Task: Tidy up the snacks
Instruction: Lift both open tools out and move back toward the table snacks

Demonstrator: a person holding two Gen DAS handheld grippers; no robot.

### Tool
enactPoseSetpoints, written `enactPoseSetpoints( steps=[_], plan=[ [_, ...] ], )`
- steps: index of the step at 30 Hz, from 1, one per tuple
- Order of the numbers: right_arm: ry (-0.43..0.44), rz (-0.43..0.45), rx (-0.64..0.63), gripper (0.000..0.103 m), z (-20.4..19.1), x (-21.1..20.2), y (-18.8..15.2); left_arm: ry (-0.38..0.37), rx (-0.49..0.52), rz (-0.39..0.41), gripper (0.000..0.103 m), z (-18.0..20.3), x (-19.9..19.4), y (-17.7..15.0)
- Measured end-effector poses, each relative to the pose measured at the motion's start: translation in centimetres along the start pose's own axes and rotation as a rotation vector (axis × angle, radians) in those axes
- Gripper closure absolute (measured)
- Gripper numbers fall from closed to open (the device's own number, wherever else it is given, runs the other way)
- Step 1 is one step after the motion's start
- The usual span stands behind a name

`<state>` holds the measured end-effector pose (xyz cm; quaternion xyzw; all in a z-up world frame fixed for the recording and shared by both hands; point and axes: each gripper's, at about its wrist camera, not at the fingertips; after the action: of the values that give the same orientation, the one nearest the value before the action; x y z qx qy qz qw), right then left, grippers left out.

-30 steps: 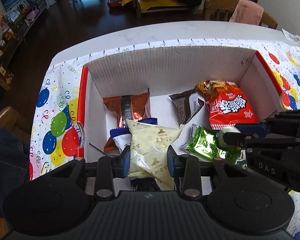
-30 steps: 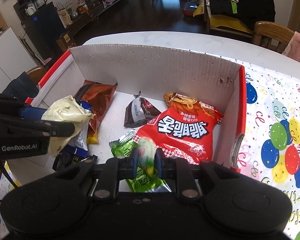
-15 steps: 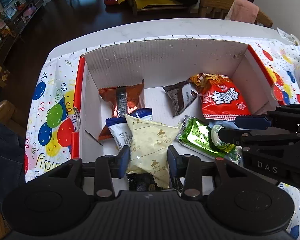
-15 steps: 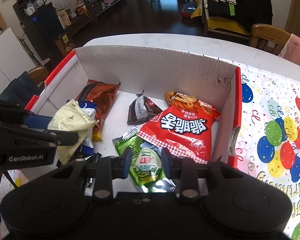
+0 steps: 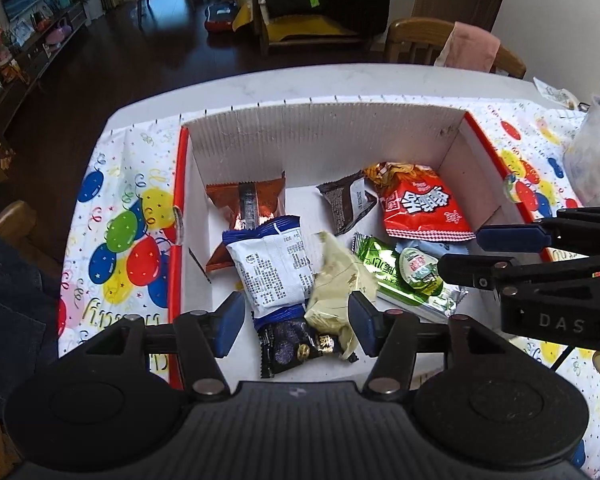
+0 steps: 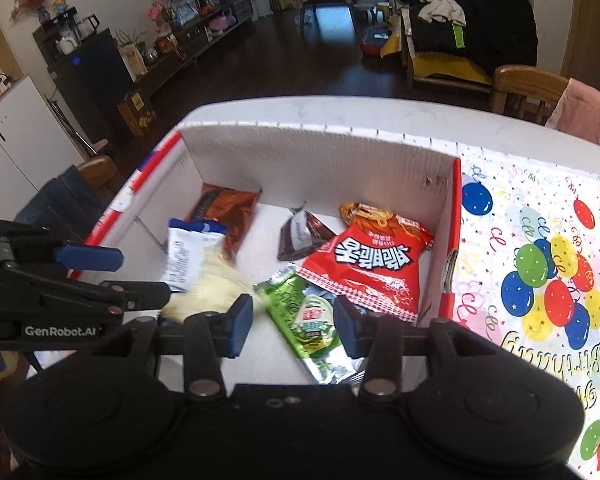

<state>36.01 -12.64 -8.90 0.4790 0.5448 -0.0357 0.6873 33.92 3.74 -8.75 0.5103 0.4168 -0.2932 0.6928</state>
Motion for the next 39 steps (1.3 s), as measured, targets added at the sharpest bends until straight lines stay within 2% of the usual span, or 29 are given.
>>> enactPoseSetpoints(
  steps=[4,9,13,17,19,21,23,28,33,39],
  plan=[
    [0.004,0.029,-0.004,0.052,-0.9,-1.5,-0.2,-0.017,0.009,0.028,0.047,0.0,-1.7,-0.7],
    [-0.005,0.062,-0.003,0.039,-1.9,-3.5,-0.7,-0.039,0.021,0.067,0.042,0.0,-3.9,-1.7],
    [-0.007,0.084,0.001,0.036,-2.7,-5.0,-1.3,-0.055,0.050,0.094,0.041,0.0,-5.5,-2.8],
    [-0.014,0.114,0.020,0.025,-3.5,-6.7,-2.3,-0.073,0.065,0.116,0.041,-0.2,-7.0,-3.9],
    [-0.017,0.129,0.025,0.022,-3.9,-7.5,-2.7,-0.087,0.072,0.123,0.038,-0.3,-7.7,-4.5],
    [-0.025,0.135,0.024,0.019,-4.4,-8.1,-3.3,-0.098,0.074,0.131,0.031,-0.5,-8.2,-5.1],
    [-0.051,0.140,0.010,0.014,-5.1,-8.6,-3.8,-0.113,0.077,0.130,0.031,-0.7,-8.6,-5.7],
    [-0.055,0.147,0.004,0.010,-6.5,-9.7,-5.2,-0.132,0.101,0.131,0.031,-1.0,-9.6,-7.7],
    [-0.062,0.161,-0.028,0.002,-8.1,-10.5,-6.8,-0.152,0.109,0.125,0.026,-1.5,-10.0,-9.6],
    [-0.083,0.150,-0.073,0.001,-10.1,-10.7,-9.3,-0.163,0.118,0.111,0.025,-2.2,-9.9,-12.1]
  ],
)
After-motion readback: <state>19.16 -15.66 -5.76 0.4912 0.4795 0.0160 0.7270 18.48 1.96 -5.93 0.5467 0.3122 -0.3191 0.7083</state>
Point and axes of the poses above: each gripper's, at about its wrist camera, not at the fingertips, and x roughly the way its jaws point, z to its right, y to its top, and after that the axes turned 14 degrees about -x, right-handed
